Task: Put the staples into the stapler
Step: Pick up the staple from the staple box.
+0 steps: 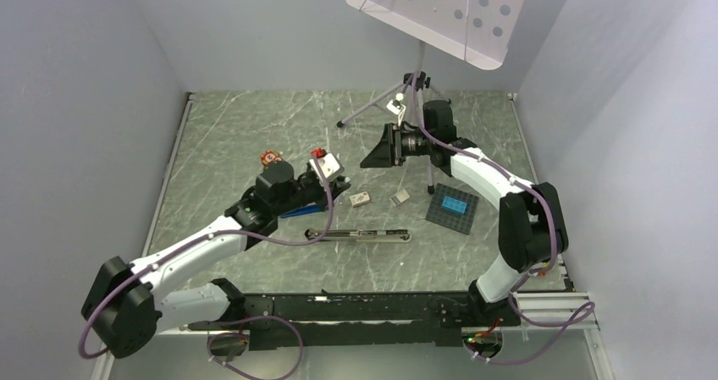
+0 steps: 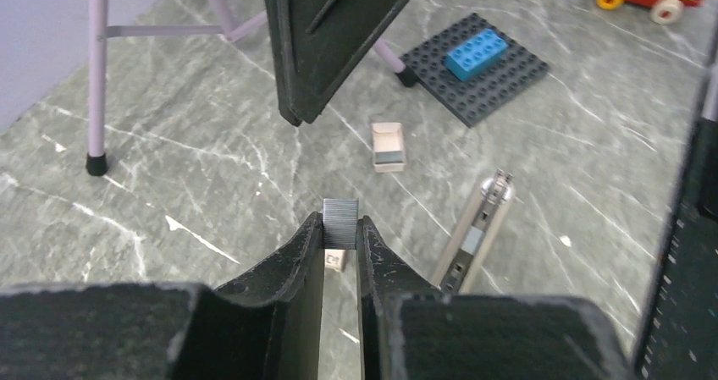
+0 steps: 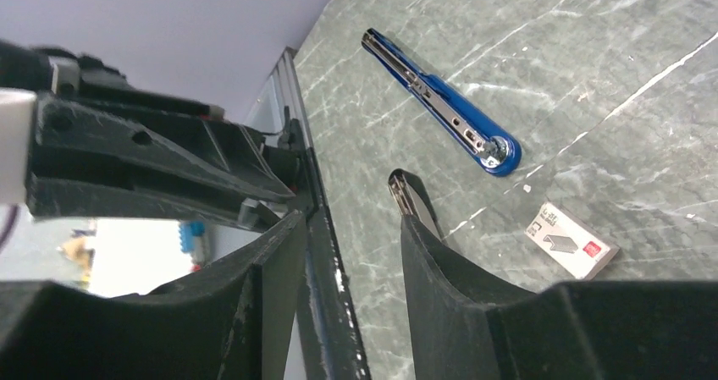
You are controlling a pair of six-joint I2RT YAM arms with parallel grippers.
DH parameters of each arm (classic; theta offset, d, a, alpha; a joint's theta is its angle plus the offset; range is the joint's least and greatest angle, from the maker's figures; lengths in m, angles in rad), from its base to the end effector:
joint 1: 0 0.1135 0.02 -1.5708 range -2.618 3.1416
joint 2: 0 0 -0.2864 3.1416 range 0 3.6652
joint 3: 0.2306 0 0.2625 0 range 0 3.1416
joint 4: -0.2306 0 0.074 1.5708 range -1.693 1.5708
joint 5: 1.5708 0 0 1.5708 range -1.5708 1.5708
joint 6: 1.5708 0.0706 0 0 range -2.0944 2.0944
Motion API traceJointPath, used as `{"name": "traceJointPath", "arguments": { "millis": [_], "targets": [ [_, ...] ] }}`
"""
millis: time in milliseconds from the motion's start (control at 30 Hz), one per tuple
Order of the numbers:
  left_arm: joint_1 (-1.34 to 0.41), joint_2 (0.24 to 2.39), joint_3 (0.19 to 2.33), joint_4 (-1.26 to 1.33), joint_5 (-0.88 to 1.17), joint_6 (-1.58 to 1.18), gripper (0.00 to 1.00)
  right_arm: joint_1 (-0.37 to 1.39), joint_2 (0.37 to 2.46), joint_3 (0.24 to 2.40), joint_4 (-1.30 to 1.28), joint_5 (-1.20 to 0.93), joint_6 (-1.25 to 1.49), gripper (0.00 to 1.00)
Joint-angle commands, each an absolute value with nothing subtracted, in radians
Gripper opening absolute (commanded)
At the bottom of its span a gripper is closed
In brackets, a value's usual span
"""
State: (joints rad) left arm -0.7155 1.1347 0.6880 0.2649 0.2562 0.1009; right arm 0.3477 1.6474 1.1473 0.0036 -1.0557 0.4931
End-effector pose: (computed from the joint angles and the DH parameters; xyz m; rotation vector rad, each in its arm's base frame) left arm 0.2112 -0.2073 0.2911 0.8843 1.5621 -0.6688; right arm 0.3463 0.1908 0.2774 -0.5597 2.0915 1.5858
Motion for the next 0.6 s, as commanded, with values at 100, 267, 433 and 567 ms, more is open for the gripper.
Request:
{"name": "traceJointPath", "arguments": {
  "millis": [100, 267, 433, 567],
  "targets": [
    [-0.656, 0.976, 0.707, -0.008, 0.537, 0.162, 0.12, 0.352, 1.524, 1.054, 0.113, -1.135, 0.260, 0.50],
    [-0.645, 0.916, 0.777, -0.246, 0.586, 0.203, 0.12, 0.353, 1.436, 0.973, 0.067, -1.179, 0.021, 0.50],
    [-0.644, 0.859, 0.776, -0.346, 0.570, 0.209, 0.12, 0.357, 1.408, 0.949, -0.028, -1.218, -0.189, 0.51],
    [-0.637, 0.826, 0.758, -0.396, 0.538, 0.247, 0.13, 0.364, 1.411, 0.960, -0.146, -1.228, -0.347, 0.51]
  ]
}}
